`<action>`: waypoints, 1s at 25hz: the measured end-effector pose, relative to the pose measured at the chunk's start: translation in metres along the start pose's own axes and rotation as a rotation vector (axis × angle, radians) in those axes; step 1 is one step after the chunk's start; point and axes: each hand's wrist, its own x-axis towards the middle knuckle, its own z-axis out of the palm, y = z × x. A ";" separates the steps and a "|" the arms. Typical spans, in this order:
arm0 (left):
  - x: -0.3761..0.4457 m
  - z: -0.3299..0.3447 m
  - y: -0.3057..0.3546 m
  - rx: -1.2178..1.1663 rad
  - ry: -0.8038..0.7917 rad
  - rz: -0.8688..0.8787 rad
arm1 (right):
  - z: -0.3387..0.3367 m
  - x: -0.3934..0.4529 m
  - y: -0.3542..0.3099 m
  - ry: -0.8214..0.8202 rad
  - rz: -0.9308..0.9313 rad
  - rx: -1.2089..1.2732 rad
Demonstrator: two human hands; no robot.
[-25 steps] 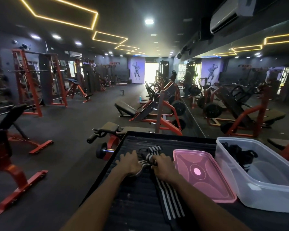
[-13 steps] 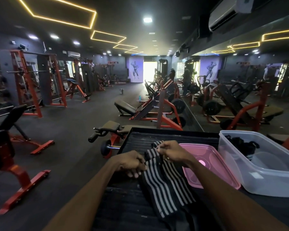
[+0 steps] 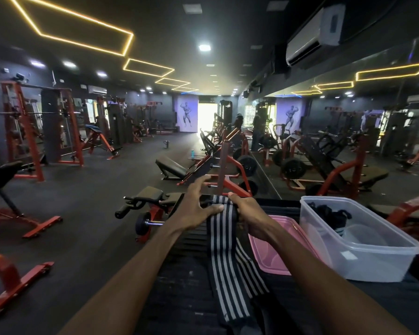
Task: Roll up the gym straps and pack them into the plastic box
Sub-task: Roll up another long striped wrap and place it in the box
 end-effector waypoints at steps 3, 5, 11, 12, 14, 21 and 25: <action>0.008 0.000 0.009 0.056 -0.010 0.128 | -0.005 -0.004 -0.008 -0.035 0.001 -0.070; 0.013 -0.001 0.017 0.082 0.064 0.101 | -0.006 -0.007 -0.012 -0.050 -0.067 -0.107; 0.022 -0.006 0.033 0.000 0.078 -0.042 | -0.005 -0.009 -0.030 0.024 -0.417 -0.221; 0.022 -0.007 0.034 -0.096 0.043 -0.041 | -0.005 -0.008 -0.033 0.057 -0.449 -0.238; 0.020 -0.009 0.035 -0.170 -0.009 -0.008 | -0.004 -0.006 -0.036 0.122 -0.502 -0.257; 0.030 -0.019 0.034 -0.023 0.039 -0.009 | -0.003 -0.006 -0.044 -0.008 -0.411 -0.268; 0.029 -0.026 0.027 -0.080 0.042 0.006 | 0.003 -0.005 -0.050 0.063 -0.453 -0.266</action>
